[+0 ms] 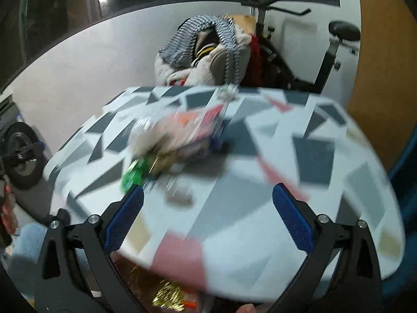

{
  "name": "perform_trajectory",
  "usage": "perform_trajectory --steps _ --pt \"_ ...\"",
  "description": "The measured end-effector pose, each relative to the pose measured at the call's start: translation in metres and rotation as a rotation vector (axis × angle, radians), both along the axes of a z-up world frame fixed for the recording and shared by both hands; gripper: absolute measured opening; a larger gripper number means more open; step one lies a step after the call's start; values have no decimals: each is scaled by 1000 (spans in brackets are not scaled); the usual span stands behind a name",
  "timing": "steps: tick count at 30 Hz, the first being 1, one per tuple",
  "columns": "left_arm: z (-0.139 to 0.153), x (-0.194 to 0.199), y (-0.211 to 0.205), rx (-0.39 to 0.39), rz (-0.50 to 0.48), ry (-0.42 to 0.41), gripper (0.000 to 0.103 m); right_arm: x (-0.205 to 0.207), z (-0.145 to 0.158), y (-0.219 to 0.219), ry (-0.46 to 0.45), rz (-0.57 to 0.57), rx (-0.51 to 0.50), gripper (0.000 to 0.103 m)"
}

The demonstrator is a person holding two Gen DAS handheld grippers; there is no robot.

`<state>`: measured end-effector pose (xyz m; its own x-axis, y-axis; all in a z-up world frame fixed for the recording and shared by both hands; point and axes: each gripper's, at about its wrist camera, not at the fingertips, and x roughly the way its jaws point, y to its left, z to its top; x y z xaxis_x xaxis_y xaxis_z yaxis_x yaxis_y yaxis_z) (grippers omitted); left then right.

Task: Collect trash
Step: 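Grasp the white tissue bundle with the right gripper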

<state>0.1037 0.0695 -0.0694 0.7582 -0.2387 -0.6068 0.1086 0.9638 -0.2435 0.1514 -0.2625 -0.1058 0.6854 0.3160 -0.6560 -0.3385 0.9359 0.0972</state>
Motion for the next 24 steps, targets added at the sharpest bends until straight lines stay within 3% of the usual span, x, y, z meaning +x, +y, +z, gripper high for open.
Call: perform_trajectory --steps 4,9,16,24 --pt "24 54 17 -14 -5 -16 74 70 22 1 4 -3 -7 97" --pt "25 115 41 -10 4 -19 74 174 21 18 26 39 -70 97" --pt "-21 184 70 -79 19 56 74 314 -21 72 70 203 -204 97" --pt "-70 216 70 -180 -22 168 74 401 -70 117 206 234 -239 90"
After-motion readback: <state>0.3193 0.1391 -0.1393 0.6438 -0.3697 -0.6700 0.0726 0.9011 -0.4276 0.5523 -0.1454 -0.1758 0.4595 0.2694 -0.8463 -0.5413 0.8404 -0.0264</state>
